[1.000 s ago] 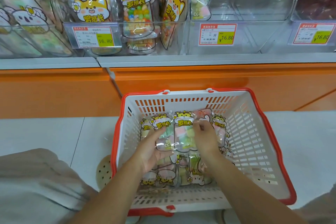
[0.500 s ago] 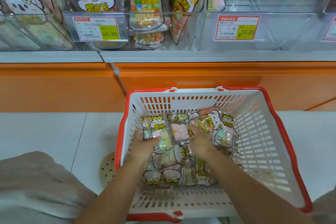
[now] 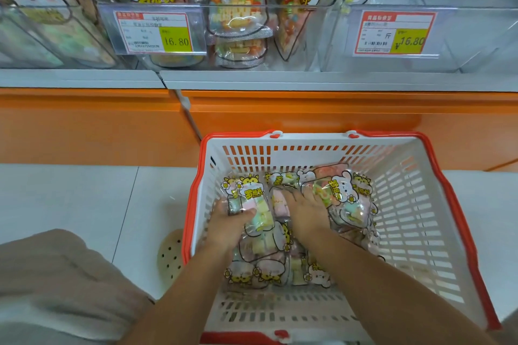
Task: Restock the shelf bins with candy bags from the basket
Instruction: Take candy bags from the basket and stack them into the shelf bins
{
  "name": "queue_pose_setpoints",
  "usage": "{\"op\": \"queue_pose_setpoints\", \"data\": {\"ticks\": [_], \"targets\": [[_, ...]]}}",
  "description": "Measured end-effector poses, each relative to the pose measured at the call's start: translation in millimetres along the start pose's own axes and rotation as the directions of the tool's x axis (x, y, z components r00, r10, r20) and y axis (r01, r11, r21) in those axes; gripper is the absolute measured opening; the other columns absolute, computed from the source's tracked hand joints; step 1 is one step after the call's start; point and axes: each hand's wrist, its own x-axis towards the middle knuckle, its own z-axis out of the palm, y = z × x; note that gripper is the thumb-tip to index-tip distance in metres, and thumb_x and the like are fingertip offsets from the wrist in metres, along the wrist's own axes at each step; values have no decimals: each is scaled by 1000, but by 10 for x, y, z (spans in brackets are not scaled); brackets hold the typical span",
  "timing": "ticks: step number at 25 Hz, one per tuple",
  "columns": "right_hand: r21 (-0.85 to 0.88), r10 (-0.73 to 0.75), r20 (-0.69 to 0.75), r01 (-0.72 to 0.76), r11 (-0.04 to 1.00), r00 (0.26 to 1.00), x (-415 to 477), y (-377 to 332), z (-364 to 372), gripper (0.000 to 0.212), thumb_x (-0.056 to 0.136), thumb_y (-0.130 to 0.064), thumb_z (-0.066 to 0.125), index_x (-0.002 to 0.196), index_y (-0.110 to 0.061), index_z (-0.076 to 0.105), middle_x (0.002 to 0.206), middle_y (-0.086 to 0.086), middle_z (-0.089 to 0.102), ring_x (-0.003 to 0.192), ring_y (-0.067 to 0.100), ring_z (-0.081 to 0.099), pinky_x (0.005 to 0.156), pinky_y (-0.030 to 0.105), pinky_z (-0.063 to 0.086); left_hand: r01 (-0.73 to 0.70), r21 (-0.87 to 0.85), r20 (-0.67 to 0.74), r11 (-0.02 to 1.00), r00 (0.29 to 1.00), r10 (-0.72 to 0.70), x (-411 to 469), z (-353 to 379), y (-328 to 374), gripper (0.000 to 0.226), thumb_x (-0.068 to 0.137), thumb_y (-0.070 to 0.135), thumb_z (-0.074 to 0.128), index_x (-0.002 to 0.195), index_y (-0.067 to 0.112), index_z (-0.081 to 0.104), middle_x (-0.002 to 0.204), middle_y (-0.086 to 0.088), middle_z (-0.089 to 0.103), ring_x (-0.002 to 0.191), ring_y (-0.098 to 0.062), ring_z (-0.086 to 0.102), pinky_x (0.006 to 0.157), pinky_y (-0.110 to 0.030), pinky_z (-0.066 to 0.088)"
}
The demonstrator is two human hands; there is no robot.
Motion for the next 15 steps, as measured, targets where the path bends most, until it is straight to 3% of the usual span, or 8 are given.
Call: {"op": "queue_pose_setpoints", "data": {"ticks": [2,4,6,7,9,12,13,15], "targets": [[118,16,-21,-13,993,1000,-32,78,-39,60,87,-26,59,141,-20,34,136,3,50,128,26,32,99,34,33,-4,21,-24,1000,1000,4,-21,6,24,79,79,24,79,146,19,37,142,-1,49,126,-28,51,99,-39,45],[249,77,6,-76,965,997,-109,159,-108,51,87,-32,57,135,-22,42,125,3,55,123,24,38,92,34,36,34,15,-22,999,999,-34,-18,14,46,77,77,24,81,142,17,40,138,-1,54,119,-27,55,97,-47,50],[494,198,40,-192,848,979,-222,229,-204,39,89,-32,55,126,-22,50,116,3,57,115,23,49,87,33,43,7,-41,-5,999,1000,-8,-65,13,86,70,81,18,78,140,16,41,124,5,54,113,-24,54,98,-45,48],[659,252,72,-236,714,965,-279,257,-280,32,92,-29,55,122,-20,54,112,4,60,107,24,56,84,34,48,0,-67,28,998,1000,1,-71,11,88,65,83,15,75,139,19,41,119,4,53,109,-21,52,98,-42,47],[899,325,171,-283,336,930,-385,326,-469,22,95,-20,50,116,-19,57,94,2,62,87,22,62,73,33,50,11,-70,52,997,999,-7,-120,14,97,73,84,13,74,146,16,35,128,-2,53,110,-22,51,101,-45,45],[902,241,372,-287,-323,897,-536,455,-661,20,94,-8,44,78,-19,50,70,1,43,52,8,47,55,24,39,33,-29,55,999,998,-31,-189,86,85,89,75,25,83,148,20,32,142,-2,49,121,-25,52,96,-42,47],[842,149,373,-267,-468,916,-573,487,-668,21,94,-6,44,76,-15,51,73,4,48,54,10,51,59,25,41,44,-16,93,999,995,-42,-200,120,78,98,66,33,87,148,22,34,144,-2,50,122,-25,54,88,-38,50],[791,46,327,-246,-560,944,-610,526,-618,15,95,-5,49,99,-5,63,96,13,64,82,23,64,79,36,51,65,-43,169,997,984,-57,-261,182,84,103,61,35,88,148,22,34,137,-3,57,118,-24,59,69,-30,52]]}}
